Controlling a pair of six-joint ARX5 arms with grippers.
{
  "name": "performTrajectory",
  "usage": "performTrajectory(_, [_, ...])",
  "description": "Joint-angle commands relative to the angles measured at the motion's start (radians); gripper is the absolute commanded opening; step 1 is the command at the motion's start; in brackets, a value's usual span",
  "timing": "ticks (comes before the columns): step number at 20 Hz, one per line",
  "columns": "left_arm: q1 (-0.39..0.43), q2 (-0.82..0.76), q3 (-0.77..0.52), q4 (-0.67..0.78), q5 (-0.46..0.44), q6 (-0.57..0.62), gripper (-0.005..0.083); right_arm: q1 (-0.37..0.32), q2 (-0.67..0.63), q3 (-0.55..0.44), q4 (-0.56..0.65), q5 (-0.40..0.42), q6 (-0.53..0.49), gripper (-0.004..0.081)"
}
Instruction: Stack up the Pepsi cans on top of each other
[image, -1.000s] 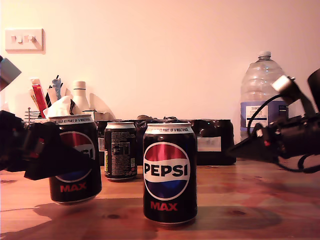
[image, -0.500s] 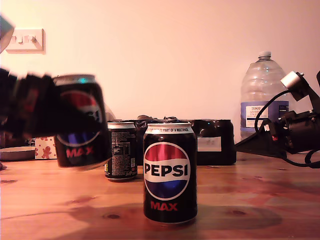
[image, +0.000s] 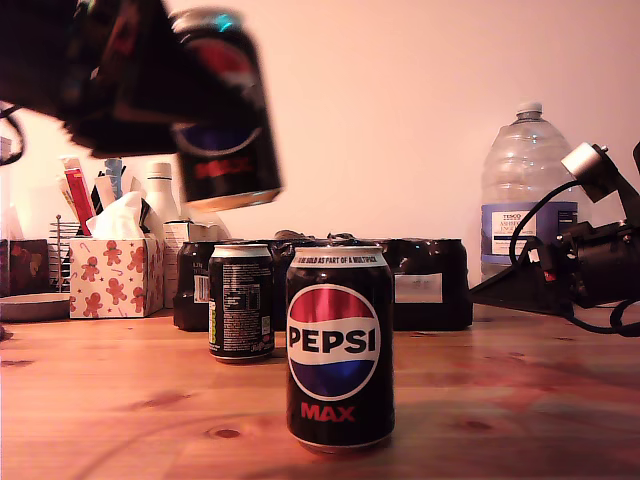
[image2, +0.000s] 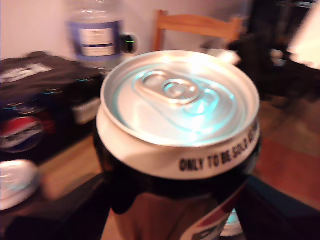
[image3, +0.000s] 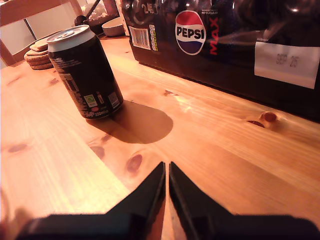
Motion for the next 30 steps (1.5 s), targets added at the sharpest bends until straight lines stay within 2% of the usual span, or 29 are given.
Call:
performTrajectory(1, [-0.024, -0.019, 0.053, 0.033, -0.003, 0.004, 0.0233, 0.001, -0.01, 0.003, 0.005, -0.008, 0.011, -0.0012])
performTrajectory(6, [-0.082, 0.032, 0.096, 0.026, -0.036, 0.004, 0.0233, 0.002, -0.01, 0.003, 0.006, -0.007, 0.025, -0.0012])
performTrajectory(15, [-0.149, 0.209, 0.214, -0.006, -0.036, 0.005, 0.0233, 0.001, -0.01, 0.003, 0.007, -0.006, 0.025, -0.0012])
performTrajectory(30, [-0.169, 0.266, 0.214, -0.048, -0.08, 0.005, 0.0239, 0.001, -0.01, 0.003, 0.006, -0.003, 0.025, -0.0012])
